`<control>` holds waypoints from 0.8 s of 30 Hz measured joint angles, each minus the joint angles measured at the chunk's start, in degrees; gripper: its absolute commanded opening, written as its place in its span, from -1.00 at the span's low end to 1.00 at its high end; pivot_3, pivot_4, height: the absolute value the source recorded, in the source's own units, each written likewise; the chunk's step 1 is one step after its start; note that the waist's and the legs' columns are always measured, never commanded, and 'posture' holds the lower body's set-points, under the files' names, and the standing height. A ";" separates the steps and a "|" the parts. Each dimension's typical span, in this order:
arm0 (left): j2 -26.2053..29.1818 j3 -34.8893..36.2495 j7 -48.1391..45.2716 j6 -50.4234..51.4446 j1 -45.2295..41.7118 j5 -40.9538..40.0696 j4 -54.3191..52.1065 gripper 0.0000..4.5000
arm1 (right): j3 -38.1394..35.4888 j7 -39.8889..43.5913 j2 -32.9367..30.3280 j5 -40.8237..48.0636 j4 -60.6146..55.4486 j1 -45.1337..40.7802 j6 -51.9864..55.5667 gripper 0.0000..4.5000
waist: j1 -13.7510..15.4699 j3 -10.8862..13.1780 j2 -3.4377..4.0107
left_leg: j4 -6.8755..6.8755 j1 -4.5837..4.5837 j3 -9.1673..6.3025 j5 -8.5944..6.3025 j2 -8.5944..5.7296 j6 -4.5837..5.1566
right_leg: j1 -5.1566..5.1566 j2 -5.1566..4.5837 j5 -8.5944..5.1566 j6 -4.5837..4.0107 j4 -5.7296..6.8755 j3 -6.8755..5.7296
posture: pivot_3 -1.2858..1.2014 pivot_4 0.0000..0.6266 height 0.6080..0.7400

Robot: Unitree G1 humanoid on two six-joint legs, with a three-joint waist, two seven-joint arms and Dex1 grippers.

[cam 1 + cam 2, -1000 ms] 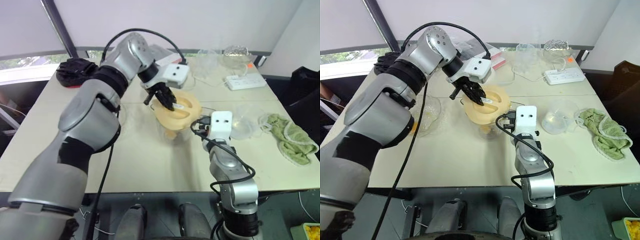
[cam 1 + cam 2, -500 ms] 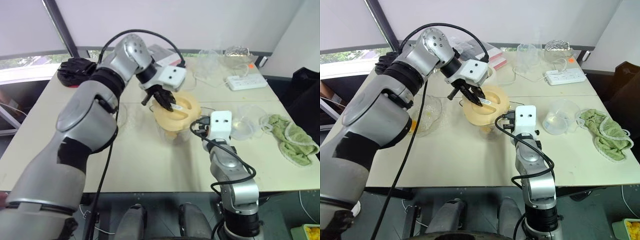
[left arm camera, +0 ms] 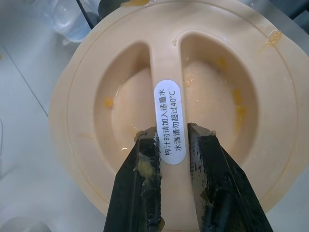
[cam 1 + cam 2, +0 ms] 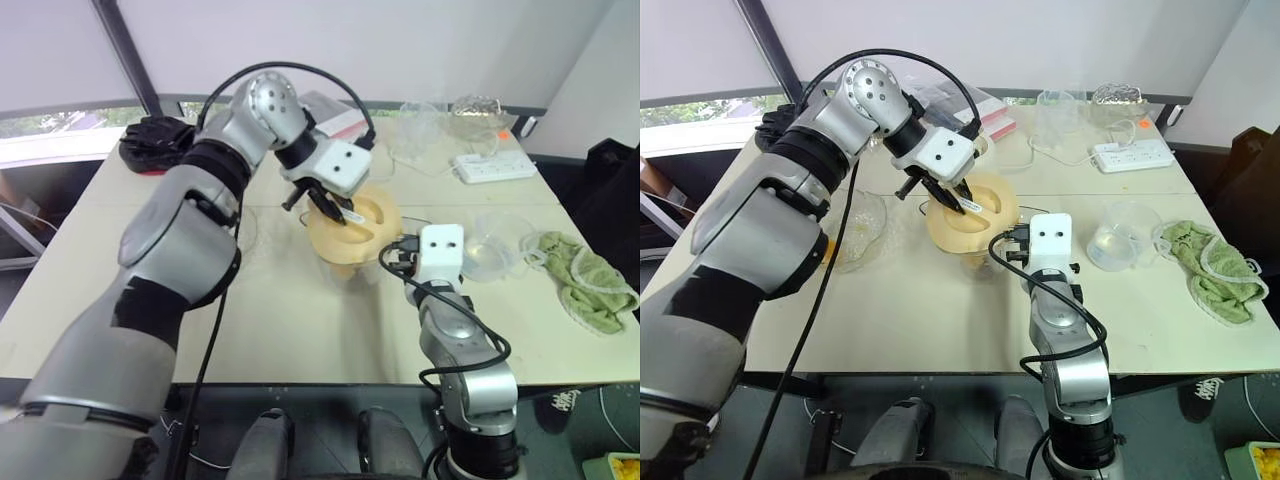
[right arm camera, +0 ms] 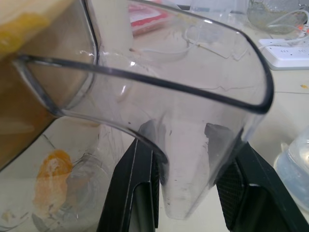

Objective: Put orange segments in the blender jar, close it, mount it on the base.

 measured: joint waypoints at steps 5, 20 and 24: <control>-1.10 2.38 0.01 6.97 -0.39 3.39 -0.23 -0.88 | -0.28 0.02 -0.05 -0.14 0.09 -0.20 0.31 -0.57 | 0.07 -0.19 0.11 | -0.02 -0.01 -0.21 0.00 -0.07 0.00 | 0.21 0.00 0.00 0.01 -0.24 -0.13 | 0.03 -0.52 1.00; -2.31 9.11 0.23 21.52 -0.37 8.11 -0.95 -0.88 | -1.20 1.50 -0.45 -0.09 1.41 -1.81 0.74 -0.57 | 0.07 -0.20 0.16 | -0.11 -0.06 -0.29 0.00 -0.11 -0.01 | 0.15 0.00 0.01 0.06 -0.26 -0.22 | 0.03 -0.52 1.00; -2.72 9.90 0.53 25.03 -0.51 9.25 -1.50 -0.88 | -1.47 1.65 -0.51 -0.08 1.88 -2.21 0.73 -0.57 | 0.06 -0.20 0.16 | -0.12 -0.06 -0.29 -0.01 -0.11 -0.01 | 0.15 0.00 0.01 0.07 -0.27 -0.22 | 0.03 -0.52 1.00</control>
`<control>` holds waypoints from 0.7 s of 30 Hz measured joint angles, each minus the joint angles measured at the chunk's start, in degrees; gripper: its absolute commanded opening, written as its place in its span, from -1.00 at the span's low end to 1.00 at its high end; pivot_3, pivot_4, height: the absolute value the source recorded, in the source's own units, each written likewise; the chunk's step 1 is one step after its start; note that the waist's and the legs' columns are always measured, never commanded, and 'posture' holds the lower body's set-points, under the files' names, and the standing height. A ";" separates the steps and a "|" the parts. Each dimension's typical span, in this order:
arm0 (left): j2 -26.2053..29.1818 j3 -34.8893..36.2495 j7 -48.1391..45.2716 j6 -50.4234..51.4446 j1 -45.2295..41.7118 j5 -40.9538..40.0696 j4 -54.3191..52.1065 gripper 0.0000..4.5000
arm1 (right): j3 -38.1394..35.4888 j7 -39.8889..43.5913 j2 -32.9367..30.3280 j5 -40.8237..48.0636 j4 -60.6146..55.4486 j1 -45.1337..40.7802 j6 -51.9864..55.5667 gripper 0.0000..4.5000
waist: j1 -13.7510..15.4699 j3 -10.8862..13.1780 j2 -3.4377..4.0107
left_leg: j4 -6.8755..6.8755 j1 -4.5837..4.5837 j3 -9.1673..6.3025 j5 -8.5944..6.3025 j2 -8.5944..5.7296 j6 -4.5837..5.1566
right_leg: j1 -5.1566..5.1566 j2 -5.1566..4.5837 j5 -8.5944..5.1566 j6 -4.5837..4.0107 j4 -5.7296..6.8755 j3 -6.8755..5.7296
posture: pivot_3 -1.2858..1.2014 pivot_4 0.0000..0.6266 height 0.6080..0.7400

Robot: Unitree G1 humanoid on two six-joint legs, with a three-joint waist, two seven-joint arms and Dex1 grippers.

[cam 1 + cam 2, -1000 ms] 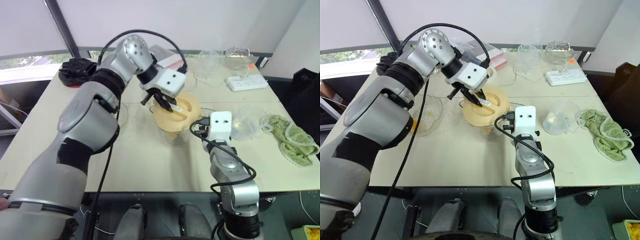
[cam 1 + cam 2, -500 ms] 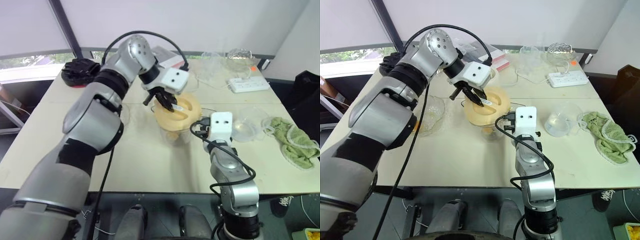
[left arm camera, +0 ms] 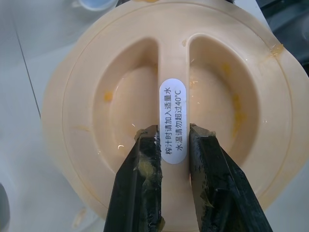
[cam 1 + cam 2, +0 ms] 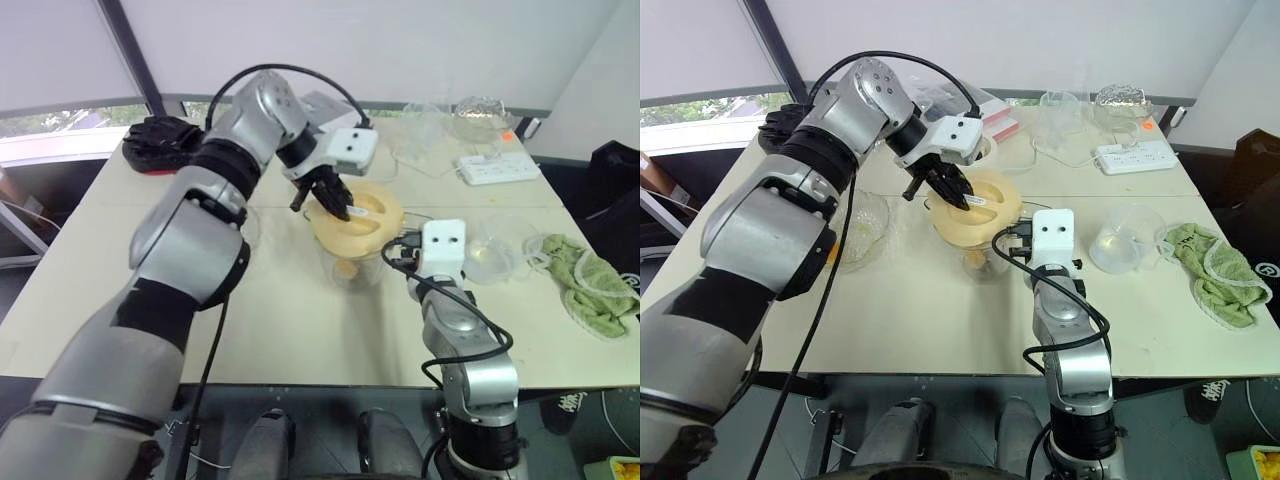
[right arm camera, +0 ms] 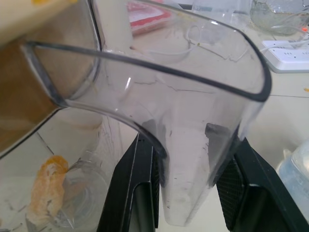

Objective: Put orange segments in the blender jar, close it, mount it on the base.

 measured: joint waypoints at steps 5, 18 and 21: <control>-0.99 1.39 0.66 6.22 -0.21 0.92 -0.48 -0.88 | -0.57 0.23 0.00 0.10 0.47 -0.29 -0.07 -0.57 | 0.03 0.00 0.01 | 0.00 0.00 -0.01 0.00 0.00 0.00 | 0.00 0.00 0.00 0.01 0.00 -0.01 | 0.03 -0.52 1.00; -1.92 2.16 1.48 14.53 -0.64 2.61 -2.20 -0.88 | -1.21 0.76 -0.12 0.12 2.15 -1.26 -1.13 -0.57 | -0.01 0.02 0.03 | -0.03 -0.01 -0.02 0.00 -0.01 -0.01 | -0.02 -0.01 0.02 0.06 -0.02 -0.03 | 0.03 -0.52 1.00; -2.09 2.51 1.72 16.43 -0.76 2.86 -2.34 -0.88 | -1.34 0.87 -0.15 0.12 2.34 -1.47 -1.16 -0.57 | 0.00 0.02 0.03 | -0.03 -0.01 -0.02 0.00 -0.01 -0.01 | -0.03 -0.01 0.03 0.07 -0.02 -0.03 | 0.03 -0.52 1.00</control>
